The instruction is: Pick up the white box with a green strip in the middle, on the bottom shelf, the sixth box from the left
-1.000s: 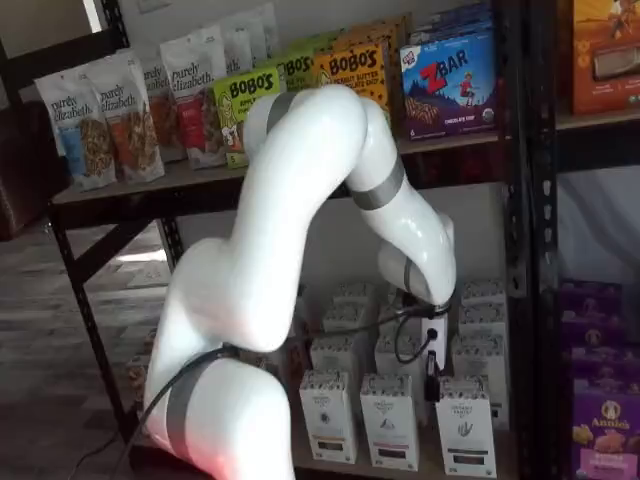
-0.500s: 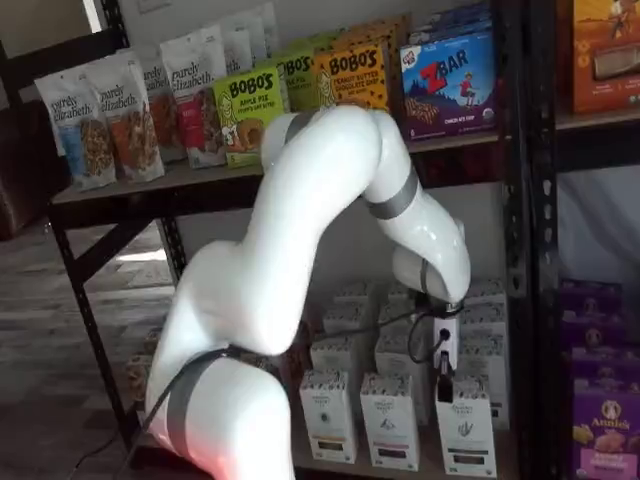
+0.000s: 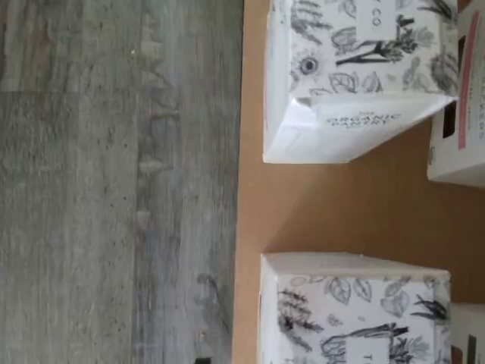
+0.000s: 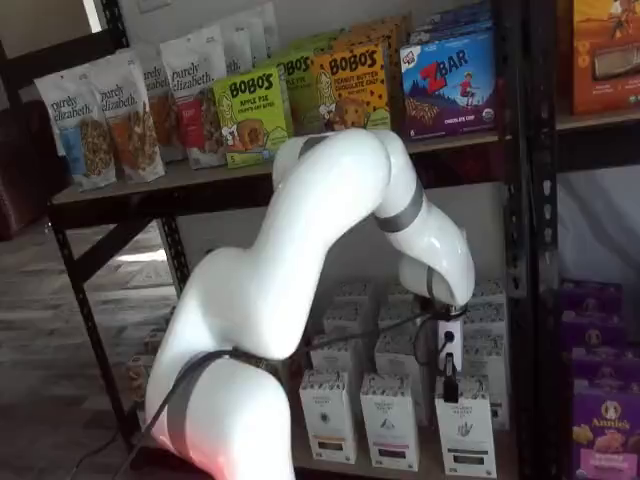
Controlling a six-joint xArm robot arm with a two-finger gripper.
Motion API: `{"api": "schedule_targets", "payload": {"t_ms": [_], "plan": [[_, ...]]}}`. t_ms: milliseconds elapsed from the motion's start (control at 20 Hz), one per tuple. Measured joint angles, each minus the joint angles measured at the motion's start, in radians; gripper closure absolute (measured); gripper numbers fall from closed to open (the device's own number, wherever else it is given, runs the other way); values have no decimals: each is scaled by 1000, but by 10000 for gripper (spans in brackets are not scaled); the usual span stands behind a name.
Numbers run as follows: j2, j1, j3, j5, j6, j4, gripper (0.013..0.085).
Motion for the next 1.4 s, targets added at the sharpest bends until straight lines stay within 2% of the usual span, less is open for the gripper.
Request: {"api": "schedule_targets", "payload": {"t_ms": [150,500,900,1200,1350,1400], "plan": [[24,5,-27,-5,27,-27,130],[73,18,-67,-18,125,-127,130],[128,28,-102,-38,200,-203,130],[170,38,-132,-56,247,-246,130],[184,38,-144,-64,247,-247,130],[187,37,-146,-67,236,-234,170]]}}
